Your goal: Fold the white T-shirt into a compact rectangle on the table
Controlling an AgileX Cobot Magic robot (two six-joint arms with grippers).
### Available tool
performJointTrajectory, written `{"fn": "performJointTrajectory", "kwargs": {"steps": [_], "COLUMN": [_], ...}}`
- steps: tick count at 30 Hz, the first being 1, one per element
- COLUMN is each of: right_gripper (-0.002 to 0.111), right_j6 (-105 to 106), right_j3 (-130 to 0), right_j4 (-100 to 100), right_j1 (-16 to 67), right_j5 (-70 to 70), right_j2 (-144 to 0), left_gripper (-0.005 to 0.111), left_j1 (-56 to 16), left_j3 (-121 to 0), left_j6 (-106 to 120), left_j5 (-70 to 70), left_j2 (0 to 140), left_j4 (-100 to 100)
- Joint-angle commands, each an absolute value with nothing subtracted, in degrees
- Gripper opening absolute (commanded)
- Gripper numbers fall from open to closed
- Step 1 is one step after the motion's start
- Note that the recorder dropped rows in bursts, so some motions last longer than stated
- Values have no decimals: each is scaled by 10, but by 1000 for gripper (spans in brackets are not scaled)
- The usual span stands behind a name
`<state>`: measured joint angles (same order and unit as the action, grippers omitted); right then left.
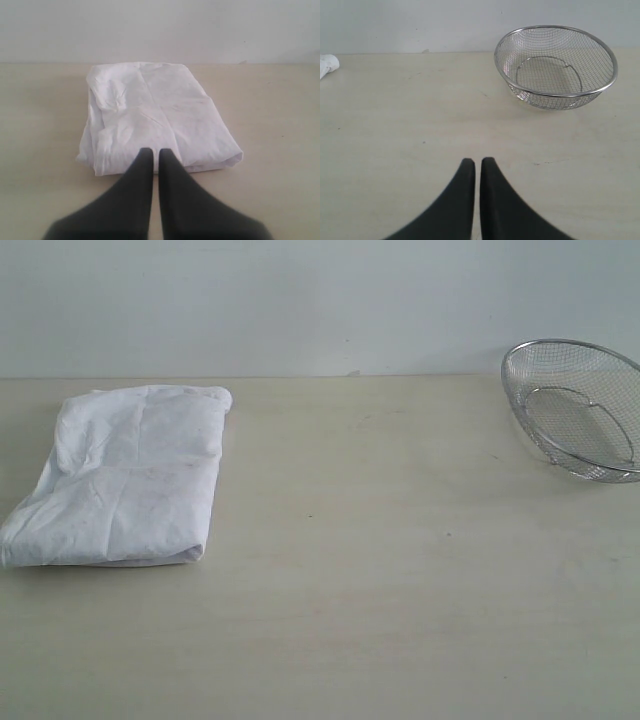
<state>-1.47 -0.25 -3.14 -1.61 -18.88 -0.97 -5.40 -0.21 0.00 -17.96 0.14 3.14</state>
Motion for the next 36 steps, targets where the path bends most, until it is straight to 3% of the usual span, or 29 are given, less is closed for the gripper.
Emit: {"fn": "performJointTrajectory", "kwargs": {"steps": [1, 36], "right_gripper": [0, 0], "right_j6": [-13, -13], "right_j3": [0, 0], "right_j4": [-26, -29], "right_j1": [-17, -17], "right_j5": [-187, -184], "right_j2": [-6, -6], "left_gripper": [5, 5], "left_j1": [-52, -23], "left_j3": [0, 0], "left_j6": [-5, -5], "left_j5": [-180, -180], "left_j2": [0, 0], "left_j4": [31, 31]}}
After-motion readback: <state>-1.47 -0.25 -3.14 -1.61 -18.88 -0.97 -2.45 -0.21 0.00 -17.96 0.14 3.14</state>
